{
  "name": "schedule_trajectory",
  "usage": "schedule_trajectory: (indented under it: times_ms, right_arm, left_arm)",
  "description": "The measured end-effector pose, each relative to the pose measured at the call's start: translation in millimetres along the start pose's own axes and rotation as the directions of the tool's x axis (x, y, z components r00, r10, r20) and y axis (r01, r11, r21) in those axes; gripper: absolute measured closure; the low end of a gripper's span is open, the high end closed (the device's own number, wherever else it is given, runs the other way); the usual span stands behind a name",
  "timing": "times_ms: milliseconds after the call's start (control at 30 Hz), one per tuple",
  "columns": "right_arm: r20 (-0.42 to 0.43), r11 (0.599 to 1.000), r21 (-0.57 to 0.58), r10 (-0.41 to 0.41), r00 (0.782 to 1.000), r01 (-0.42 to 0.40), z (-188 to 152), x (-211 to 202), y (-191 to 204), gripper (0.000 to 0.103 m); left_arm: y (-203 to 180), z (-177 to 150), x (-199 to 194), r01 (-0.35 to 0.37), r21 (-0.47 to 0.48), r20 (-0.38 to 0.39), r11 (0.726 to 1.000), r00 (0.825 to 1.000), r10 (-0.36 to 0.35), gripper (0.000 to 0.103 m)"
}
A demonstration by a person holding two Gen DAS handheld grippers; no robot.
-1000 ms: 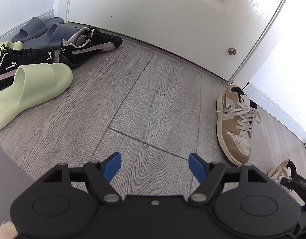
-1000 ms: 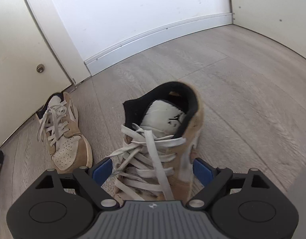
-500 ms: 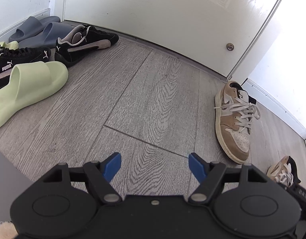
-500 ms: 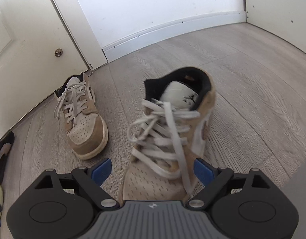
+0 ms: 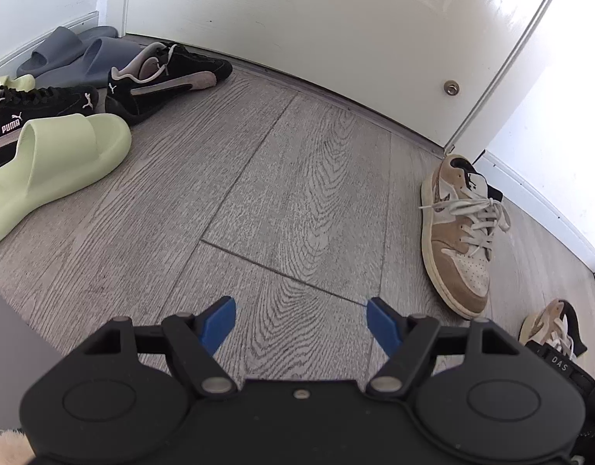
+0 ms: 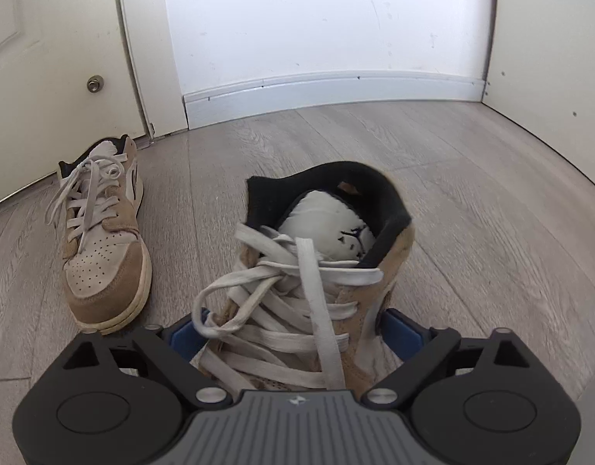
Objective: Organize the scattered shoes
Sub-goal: 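Lower the tan sneaker beside its mate and open the right tool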
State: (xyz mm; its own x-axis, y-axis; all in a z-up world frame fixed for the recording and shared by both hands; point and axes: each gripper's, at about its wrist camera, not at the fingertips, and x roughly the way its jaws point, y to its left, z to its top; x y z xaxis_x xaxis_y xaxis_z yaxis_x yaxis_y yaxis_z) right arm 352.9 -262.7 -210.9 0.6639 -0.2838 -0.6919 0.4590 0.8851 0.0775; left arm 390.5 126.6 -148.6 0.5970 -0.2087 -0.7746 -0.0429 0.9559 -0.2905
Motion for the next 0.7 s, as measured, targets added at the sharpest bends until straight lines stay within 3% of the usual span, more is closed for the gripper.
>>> schedule_trajectory:
  times_ms: [333,533,600,700]
  right_arm:
    - [0.019,0.976,-0.137,0.173,0.985,-0.169,40.5,41.8,-6.8,0.013]
    - [0.023,0.922,-0.247,0.314,0.949,-0.299,88.2,95.0,3.7,0.013]
    - [0.026,0.912,-0.256,0.339,0.940,-0.322,101.4,112.6,8.6,0.011]
    - [-0.007,0.914,-0.260,0.321,0.947,-0.311,116.2,122.7,18.1,0.011]
  left_arm:
    - [-10.8,0.6,18.7,0.000,0.004,-0.031,1.000,1.000,0.000,0.028]
    - [-21.4,6.4,32.3,0.018,0.002,-0.038,1.000,0.999,-0.018,0.028]
    - [-24.7,6.7,36.1,0.017,0.006,-0.042,1.000,0.999,-0.016,0.028]
    - [-28.7,4.9,38.9,0.011,0.018,-0.047,1.000,0.999,-0.011,0.028]
